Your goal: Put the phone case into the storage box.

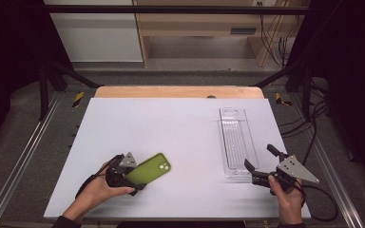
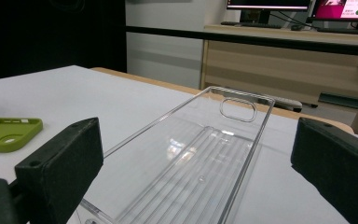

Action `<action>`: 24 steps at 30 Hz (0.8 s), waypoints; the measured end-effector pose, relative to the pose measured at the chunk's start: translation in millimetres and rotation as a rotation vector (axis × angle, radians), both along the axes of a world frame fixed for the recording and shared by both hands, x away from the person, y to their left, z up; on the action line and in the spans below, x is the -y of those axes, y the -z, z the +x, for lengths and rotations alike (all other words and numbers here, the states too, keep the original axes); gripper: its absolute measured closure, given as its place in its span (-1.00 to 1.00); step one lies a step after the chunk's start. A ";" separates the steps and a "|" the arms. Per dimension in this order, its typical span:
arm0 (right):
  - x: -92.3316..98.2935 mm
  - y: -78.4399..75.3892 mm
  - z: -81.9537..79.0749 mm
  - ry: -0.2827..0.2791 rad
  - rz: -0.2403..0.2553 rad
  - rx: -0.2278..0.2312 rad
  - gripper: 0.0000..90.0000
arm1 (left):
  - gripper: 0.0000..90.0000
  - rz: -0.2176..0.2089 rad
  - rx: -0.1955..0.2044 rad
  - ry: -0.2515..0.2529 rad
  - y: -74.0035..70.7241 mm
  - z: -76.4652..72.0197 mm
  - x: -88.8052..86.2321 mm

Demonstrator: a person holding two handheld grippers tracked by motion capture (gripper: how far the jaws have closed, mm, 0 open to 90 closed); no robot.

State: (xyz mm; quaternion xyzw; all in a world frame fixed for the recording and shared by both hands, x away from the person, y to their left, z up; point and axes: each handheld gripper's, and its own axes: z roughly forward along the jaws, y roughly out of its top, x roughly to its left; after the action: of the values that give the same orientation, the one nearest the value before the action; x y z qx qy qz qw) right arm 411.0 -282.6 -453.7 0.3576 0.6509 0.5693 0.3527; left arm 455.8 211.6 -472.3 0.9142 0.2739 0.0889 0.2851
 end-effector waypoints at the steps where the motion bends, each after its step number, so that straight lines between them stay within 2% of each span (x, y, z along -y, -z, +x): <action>1: 0.1 0.1 -0.1 0.000 0.000 0.000 -0.94 | -0.67 -0.001 0.001 -0.002 0.0 -0.3 -0.1; 3: 0.6 -0.1 -0.6 -0.002 0.001 0.001 -0.94 | -0.65 0.001 0.016 -0.005 0.4 -2.1 0.3; 6: 0.2 0.1 0.4 -0.001 -0.001 -0.001 -0.94 | -0.64 -0.020 0.033 -0.022 2.0 -5.9 -1.4; 10: -0.9 -0.3 -0.2 -0.005 -0.004 0.002 -0.94 | -0.63 -0.017 0.051 -0.024 0.6 -10.2 0.5; 11: -0.9 -0.2 -0.3 -0.004 -0.005 0.003 -0.94 | -0.63 -0.024 0.085 -0.028 -1.7 -13.5 2.5; 13: -0.7 -0.1 -0.4 -0.004 -0.004 0.002 -0.94 | -0.63 -0.060 0.122 -0.038 -5.7 -15.1 5.1; 15: -0.4 -0.7 -0.8 -0.005 -0.001 0.007 -0.94 | -0.63 -0.101 0.180 -0.050 -11.0 -14.8 9.4; 16: -0.6 -1.1 -1.1 -0.005 -0.001 0.007 -0.94 | -0.63 -0.101 0.180 -0.050 -11.0 -14.8 9.4; 17: -0.8 -1.3 -1.3 -0.004 -0.003 0.007 -0.94 | -0.63 -0.151 0.236 -0.065 -15.3 -12.7 15.6; 20: -0.9 -3.3 -2.6 -0.003 -0.006 0.008 -0.94 | -0.63 -0.211 0.317 -0.073 -19.4 -10.7 26.7; 21: -0.7 -3.7 -3.1 0.002 0.000 0.010 -0.95 | -0.63 -0.230 0.335 -0.076 -20.2 -10.0 30.2; 22: -0.3 -4.1 -3.4 0.006 0.004 0.007 -0.95 | -0.63 -0.230 0.335 -0.076 -20.2 -10.0 30.2; 23: -0.6 -4.4 -3.4 0.009 0.013 0.008 -0.95 | -0.63 -0.253 0.365 -0.090 -20.8 -9.1 37.6; 24: -1.1 -4.7 -3.4 0.009 0.015 0.009 -0.95 | -0.63 -0.253 0.365 -0.090 -20.8 -9.1 37.6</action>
State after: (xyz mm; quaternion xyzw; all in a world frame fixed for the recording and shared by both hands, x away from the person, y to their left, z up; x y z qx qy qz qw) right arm 407.6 -281.5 -449.0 0.3605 0.6435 0.5741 0.3556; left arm 446.7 174.0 -451.5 0.8268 0.2672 0.2306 0.4380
